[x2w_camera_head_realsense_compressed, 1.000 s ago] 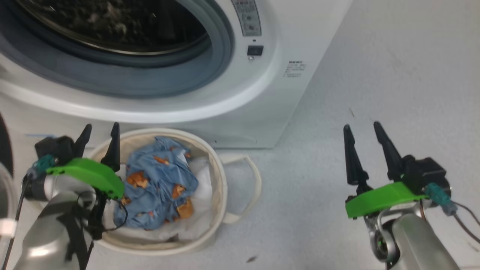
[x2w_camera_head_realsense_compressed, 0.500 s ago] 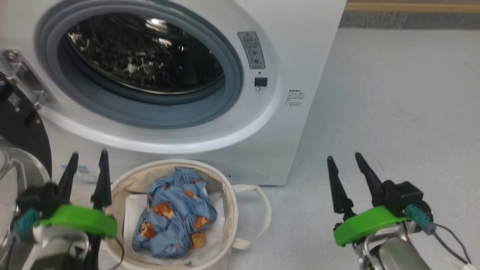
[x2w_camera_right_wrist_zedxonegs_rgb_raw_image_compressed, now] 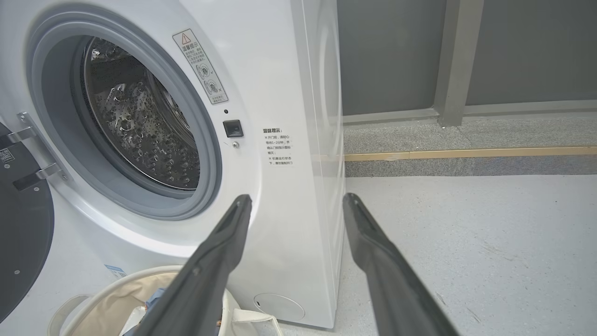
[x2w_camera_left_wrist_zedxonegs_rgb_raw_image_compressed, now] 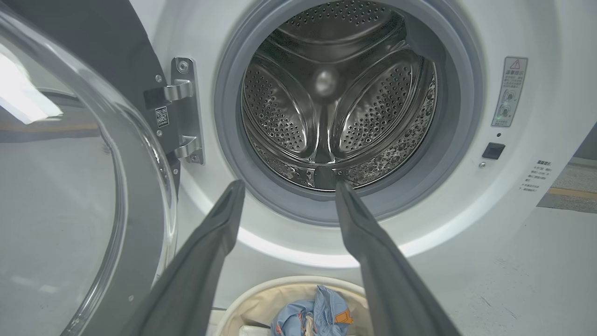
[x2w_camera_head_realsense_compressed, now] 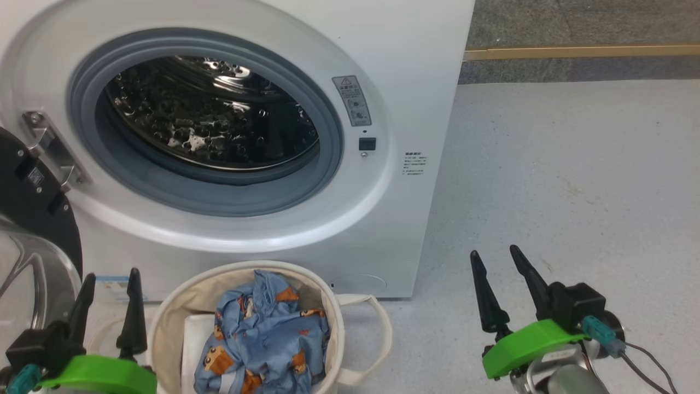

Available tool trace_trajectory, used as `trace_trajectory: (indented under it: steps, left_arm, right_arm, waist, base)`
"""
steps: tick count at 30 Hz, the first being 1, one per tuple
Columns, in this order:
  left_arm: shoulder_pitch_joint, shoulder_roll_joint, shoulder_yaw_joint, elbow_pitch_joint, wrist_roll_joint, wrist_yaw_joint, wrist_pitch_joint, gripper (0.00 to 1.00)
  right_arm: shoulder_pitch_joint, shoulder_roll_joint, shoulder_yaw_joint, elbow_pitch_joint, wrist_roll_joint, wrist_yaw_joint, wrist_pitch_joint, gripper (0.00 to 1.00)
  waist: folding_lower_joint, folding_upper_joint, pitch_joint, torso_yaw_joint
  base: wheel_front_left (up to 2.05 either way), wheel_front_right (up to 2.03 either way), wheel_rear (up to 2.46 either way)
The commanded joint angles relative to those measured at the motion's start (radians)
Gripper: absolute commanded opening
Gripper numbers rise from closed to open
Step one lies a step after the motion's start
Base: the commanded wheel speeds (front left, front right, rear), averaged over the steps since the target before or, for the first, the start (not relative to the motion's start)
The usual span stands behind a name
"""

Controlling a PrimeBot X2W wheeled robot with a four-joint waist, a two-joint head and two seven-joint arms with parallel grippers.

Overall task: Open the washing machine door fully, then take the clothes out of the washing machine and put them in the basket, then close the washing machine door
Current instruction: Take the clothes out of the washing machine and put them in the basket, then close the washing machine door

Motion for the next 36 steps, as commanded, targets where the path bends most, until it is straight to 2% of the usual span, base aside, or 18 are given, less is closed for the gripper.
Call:
trace_trajectory:
  steps: [1,9,23,36]
  left_arm:
    - [-0.022,0.037,0.048,-0.038,0.007,0.008,-0.008,1.0]
    - [-0.003,0.046,0.045,-0.041,0.018,0.029,-0.005,1.0]
    - [-0.015,0.032,0.037,-0.01,0.009,0.018,-0.009,1.0]
    - [-0.022,0.029,0.043,-0.002,0.01,0.007,-0.012,1.0]
  right_arm:
    - [-0.02,0.0,0.019,-0.029,0.008,0.007,-0.012,1.0]
    - [-0.02,-0.003,0.013,-0.029,0.008,0.007,-0.012,1.0]
    - [-0.033,-0.012,0.013,-0.028,0.003,0.007,-0.012,1.0]
    - [-0.029,-0.004,0.012,-0.025,0.004,0.007,-0.012,1.0]
  waist:
    - [0.0,-0.0001,-0.003,-0.003]
    - [0.0,-0.0001,-0.016,-0.004]
    - [0.0,-0.0001,-0.015,0.026]
    - [0.0,-0.0001,-0.009,0.027]
  base:
    - [0.0,0.0,0.0]
    - [0.0,0.0,0.0]
    - [0.0,0.0,0.0]
    - [0.0,0.0,0.0]
